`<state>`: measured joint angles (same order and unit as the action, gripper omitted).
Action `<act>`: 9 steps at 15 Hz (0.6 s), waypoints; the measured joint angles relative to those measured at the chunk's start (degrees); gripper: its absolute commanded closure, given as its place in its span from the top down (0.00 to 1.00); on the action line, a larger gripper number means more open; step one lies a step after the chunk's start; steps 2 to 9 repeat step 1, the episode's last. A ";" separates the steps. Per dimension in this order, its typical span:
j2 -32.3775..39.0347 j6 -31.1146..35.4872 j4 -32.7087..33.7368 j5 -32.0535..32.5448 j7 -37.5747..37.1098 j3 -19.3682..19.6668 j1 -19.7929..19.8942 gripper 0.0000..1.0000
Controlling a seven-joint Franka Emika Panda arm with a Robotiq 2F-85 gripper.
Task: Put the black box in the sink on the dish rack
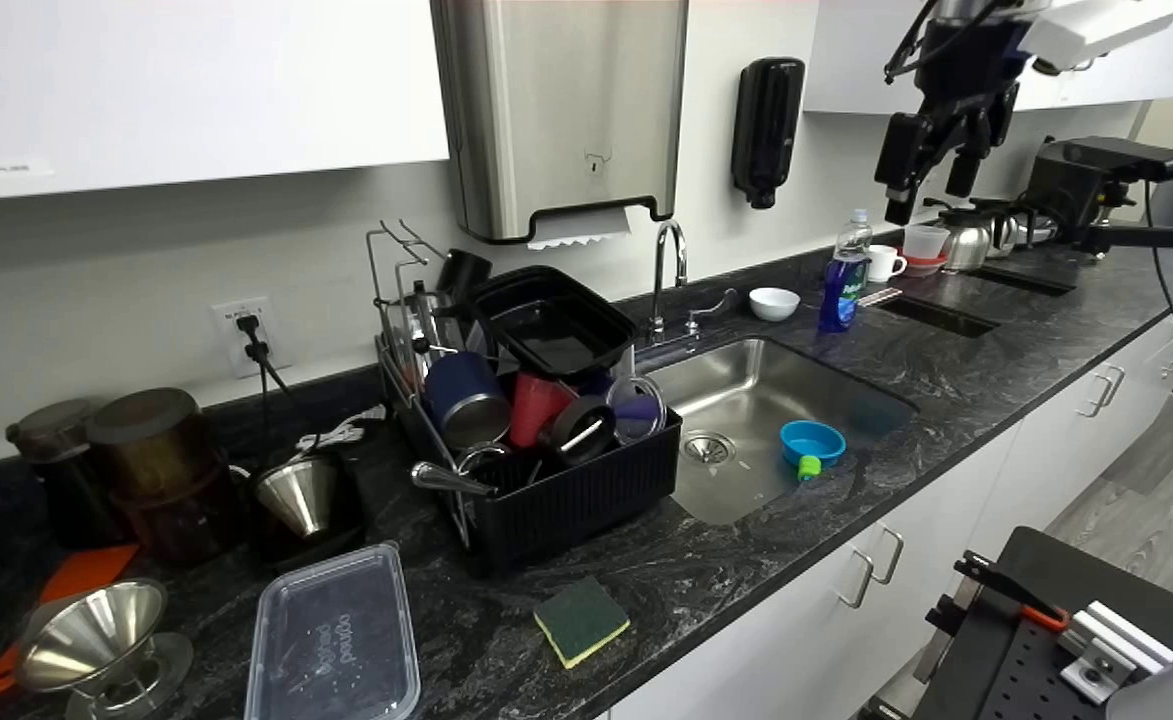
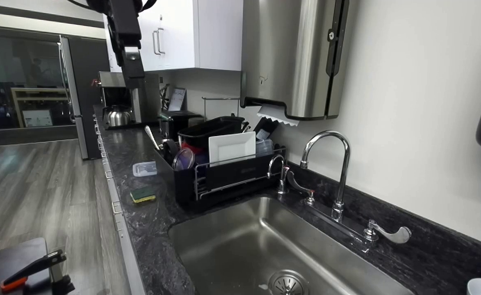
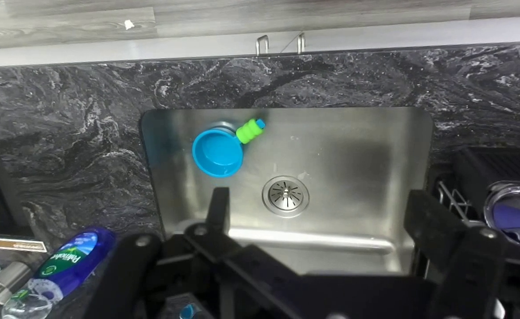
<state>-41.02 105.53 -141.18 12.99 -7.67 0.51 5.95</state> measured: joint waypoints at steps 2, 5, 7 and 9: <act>0.03 0.00 -0.04 0.00 0.01 0.09 -0.06 1.00; 0.03 0.00 -0.04 0.00 0.01 0.09 -0.06 1.00; 0.03 0.00 -0.04 0.00 0.01 0.09 -0.06 1.00; 0.03 0.00 -0.04 0.00 0.01 0.09 -0.06 1.00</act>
